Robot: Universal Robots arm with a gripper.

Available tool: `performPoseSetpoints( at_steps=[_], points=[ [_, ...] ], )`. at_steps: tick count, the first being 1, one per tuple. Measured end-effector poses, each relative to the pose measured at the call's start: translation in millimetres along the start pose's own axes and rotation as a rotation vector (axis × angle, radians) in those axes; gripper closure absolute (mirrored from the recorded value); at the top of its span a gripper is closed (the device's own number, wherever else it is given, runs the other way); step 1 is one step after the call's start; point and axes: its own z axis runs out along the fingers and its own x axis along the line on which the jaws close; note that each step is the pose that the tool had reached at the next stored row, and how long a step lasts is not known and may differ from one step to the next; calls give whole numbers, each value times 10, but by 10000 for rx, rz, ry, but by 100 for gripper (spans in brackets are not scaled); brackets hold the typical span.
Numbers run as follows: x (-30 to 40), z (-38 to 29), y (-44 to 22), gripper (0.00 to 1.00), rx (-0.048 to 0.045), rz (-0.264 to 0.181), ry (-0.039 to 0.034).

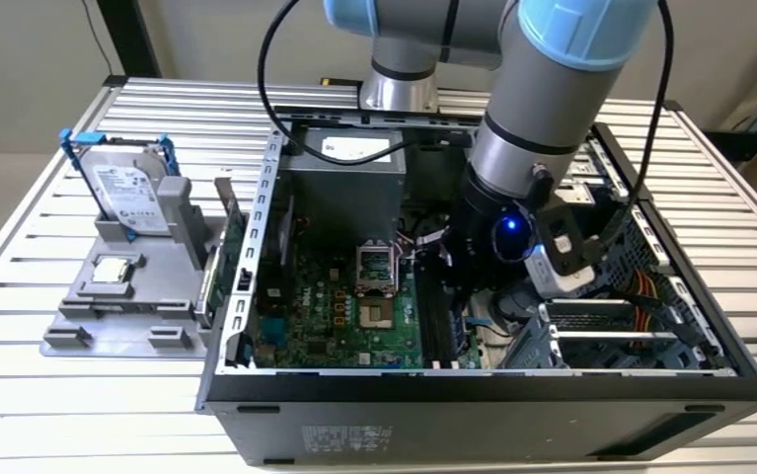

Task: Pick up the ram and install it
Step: 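Insert the ram into the slot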

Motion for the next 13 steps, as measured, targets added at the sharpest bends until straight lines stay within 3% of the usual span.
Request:
performPoseSetpoints(
  at_steps=[2, 3, 13],
  points=[
    [0, 0, 0, 100, 306, 19, -19],
    [0, 3, 1, 100, 339, 21, -21],
    [12, 103, 120, 100, 339, 49, -18]
  ],
)
